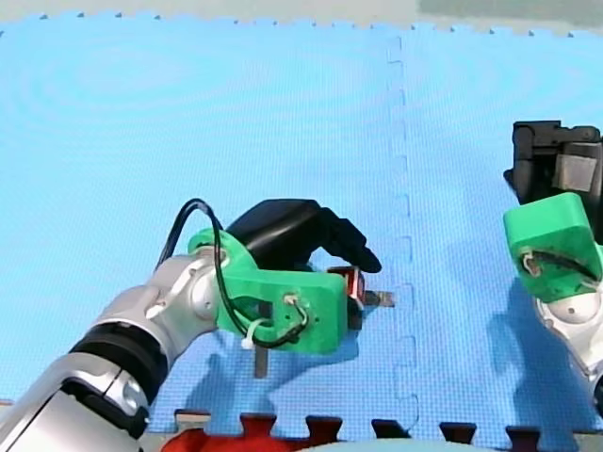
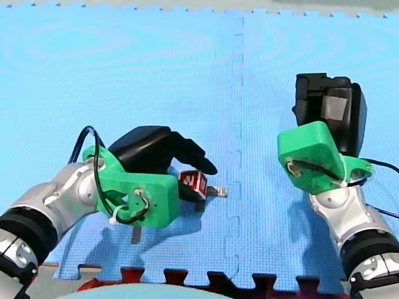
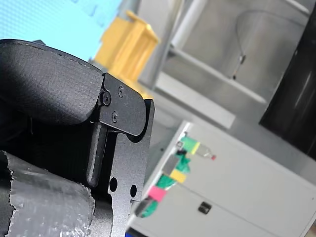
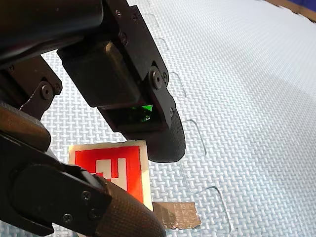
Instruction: Stack cube left
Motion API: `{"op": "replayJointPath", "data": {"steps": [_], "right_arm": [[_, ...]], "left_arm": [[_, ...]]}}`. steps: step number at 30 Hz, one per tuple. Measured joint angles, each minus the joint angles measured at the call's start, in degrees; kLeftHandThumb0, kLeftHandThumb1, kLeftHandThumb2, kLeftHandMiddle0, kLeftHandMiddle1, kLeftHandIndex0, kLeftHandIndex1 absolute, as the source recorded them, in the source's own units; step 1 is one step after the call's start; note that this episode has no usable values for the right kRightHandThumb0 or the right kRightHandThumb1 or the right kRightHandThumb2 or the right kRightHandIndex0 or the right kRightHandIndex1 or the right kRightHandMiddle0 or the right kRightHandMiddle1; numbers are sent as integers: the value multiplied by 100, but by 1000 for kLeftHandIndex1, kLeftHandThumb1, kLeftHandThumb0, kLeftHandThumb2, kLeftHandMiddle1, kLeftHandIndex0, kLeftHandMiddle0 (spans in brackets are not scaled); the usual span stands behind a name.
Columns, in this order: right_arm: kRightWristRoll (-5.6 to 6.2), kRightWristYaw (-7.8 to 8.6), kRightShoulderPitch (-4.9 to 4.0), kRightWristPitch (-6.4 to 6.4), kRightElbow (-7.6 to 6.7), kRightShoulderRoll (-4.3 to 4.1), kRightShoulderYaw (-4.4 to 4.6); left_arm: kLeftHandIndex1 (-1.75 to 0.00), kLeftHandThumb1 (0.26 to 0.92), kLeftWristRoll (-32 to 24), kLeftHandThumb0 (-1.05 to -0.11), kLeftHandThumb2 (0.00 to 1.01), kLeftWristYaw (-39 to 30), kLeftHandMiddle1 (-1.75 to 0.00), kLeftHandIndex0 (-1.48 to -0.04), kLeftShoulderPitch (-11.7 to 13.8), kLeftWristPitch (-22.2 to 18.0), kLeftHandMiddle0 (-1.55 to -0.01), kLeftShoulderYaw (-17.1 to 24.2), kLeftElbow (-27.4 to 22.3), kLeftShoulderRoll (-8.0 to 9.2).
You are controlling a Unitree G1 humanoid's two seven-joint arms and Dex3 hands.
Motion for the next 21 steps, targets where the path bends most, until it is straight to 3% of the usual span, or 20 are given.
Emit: {"op": "replayJointPath", "data": {"steps": [2,6,21], "right_arm": [[-2,-11,0,0,0,7,0],[-7,-29,0,0,1,22,2],[-31,-106,0,32,29,36,23]], "left_arm": [[-1,769,-21,-942,21,-88,-1746,-348,3,5,-842,8,-2,-3],[-18,792,-129,-1015,20,-284,-1746,-333,26,56,-842,59,-18,-20],[-6,768,-218,-1017,0,-389,-1746,-319,60,1,-847,108,86,-24]]}}
